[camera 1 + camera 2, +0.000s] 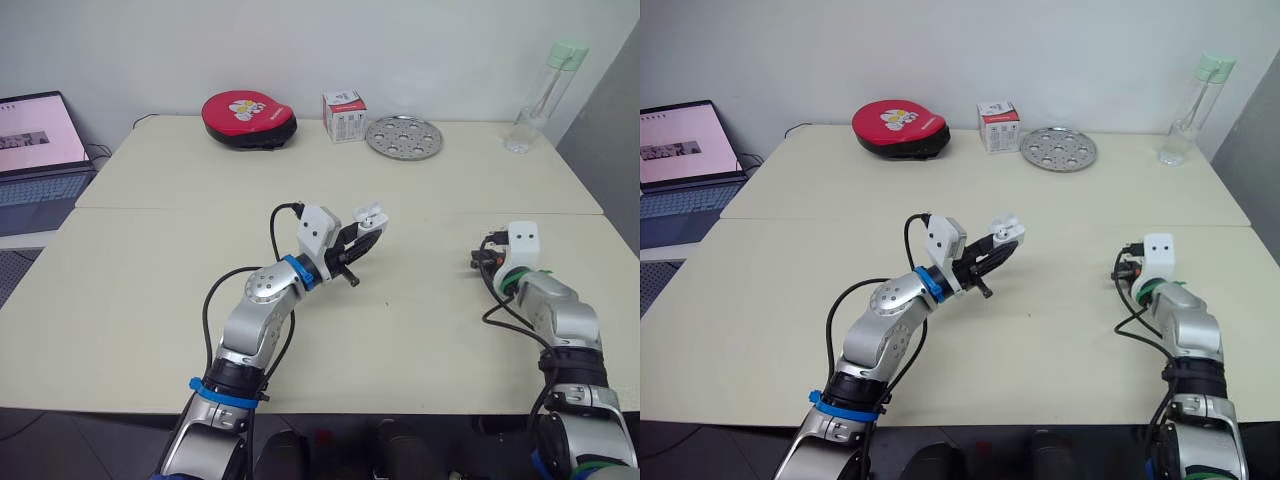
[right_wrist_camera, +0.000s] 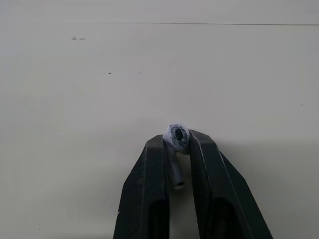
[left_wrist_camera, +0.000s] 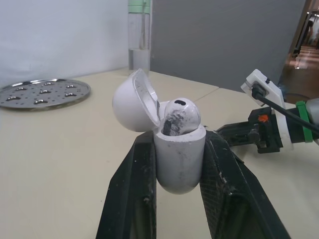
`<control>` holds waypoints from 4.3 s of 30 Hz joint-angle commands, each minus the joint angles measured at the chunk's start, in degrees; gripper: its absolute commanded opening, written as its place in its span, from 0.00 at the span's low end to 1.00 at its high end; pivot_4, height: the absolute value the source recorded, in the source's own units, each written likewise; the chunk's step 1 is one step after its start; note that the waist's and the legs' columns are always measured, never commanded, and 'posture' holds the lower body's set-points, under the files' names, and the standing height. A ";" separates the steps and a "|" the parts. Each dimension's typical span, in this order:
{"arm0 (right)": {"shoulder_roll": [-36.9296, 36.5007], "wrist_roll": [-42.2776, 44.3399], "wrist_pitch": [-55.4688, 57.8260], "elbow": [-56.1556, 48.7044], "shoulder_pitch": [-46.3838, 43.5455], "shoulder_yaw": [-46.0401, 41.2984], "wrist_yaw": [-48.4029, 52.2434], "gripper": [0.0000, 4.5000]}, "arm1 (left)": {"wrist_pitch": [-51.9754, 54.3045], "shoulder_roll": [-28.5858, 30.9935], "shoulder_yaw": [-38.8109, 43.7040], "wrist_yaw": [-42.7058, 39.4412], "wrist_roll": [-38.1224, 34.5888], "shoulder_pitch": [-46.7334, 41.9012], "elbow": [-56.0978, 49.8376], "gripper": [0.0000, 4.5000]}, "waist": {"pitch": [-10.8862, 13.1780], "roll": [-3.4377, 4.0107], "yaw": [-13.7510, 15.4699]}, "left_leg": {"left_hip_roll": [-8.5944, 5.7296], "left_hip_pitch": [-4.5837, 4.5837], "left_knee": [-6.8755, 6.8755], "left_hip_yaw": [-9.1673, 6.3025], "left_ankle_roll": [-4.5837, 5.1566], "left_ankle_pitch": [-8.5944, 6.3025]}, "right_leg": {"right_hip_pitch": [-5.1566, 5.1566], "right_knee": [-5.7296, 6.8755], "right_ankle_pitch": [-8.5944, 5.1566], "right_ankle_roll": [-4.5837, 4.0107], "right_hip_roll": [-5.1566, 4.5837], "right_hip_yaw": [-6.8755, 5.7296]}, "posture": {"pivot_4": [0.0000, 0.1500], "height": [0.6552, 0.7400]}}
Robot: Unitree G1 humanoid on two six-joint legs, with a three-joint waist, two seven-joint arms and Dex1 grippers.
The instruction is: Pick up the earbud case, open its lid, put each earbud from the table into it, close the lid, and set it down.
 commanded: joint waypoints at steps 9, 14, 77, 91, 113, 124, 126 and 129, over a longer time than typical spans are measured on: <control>-37.29 -13.28 -23.56 -10.21 16.90 11.02 25.53 0.05 | -1.93 0.09 0.53 0.48 0.49 1.49 -2.17 0.17 | 0.03 -0.02 0.80 | -0.09 -0.10 -0.03 -0.09 0.02 -0.01 | 0.04 -0.29 -0.06 0.10 -0.08 -0.14 | 1.00 1.00; -38.95 -16.75 -29.88 -9.22 22.81 10.63 23.56 0.05 | -2.41 -0.54 0.20 0.48 0.83 1.27 -1.56 0.17 | 0.05 -0.05 0.58 | -0.08 0.02 -0.01 0.01 0.00 0.00 | 0.05 -0.24 -0.07 0.11 0.06 -0.04 | 1.00 1.00; -35.53 -4.21 -9.89 -7.42 20.16 3.50 30.84 0.01 | -3.61 1.40 0.76 -0.58 1.91 0.46 0.69 0.17 | 0.03 -0.05 0.76 | -0.04 0.25 -0.02 0.15 0.01 -0.01 | 0.21 -0.23 -0.08 0.11 0.09 0.23 | 1.00 1.00; -38.79 -4.61 -15.69 -6.69 17.27 2.34 32.08 0.01 | -3.55 0.83 0.29 -0.67 1.81 0.75 0.72 0.17 | 0.03 -0.04 0.69 | -0.06 0.28 -0.02 0.19 0.01 -0.01 | 0.21 -0.22 -0.08 0.11 0.09 0.27 | 1.00 1.00; -40.68 -25.28 -39.55 10.72 -6.32 29.26 55.52 0.91 | -2.12 0.10 0.05 1.42 1.91 5.19 -4.01 0.17 | 0.04 -0.05 0.64 | -0.03 0.41 -0.01 0.30 0.01 -0.01 | 0.18 -0.17 -0.07 0.10 0.06 0.50 | 1.00 1.00; -37.93 -27.89 -41.92 16.05 -8.04 30.10 55.72 0.70 | -1.36 0.84 0.38 2.08 1.69 5.68 -5.00 0.17 | 0.05 -0.06 0.65 | -0.02 0.63 -0.02 0.38 0.02 -0.01 | 0.36 -0.17 -0.07 0.09 0.06 0.58 | 1.00 1.00; -37.77 -27.69 -41.61 15.60 -7.90 29.91 56.13 0.57 | -1.34 0.89 0.31 2.18 1.62 5.75 -5.04 0.17 | 0.05 -0.06 0.56 | -0.02 0.76 -0.03 0.40 0.02 -0.02 | 0.48 -0.19 -0.07 0.09 0.06 0.60 | 1.00 1.00; -37.63 -27.98 -42.95 15.49 -8.13 30.06 56.18 0.57 | -1.47 0.80 0.00 2.21 1.64 5.65 -4.84 0.17 | 0.05 -0.06 0.54 | -0.02 0.85 -0.03 0.39 0.03 -0.02 | 0.57 -0.20 -0.07 0.09 0.06 0.59 | 1.00 1.00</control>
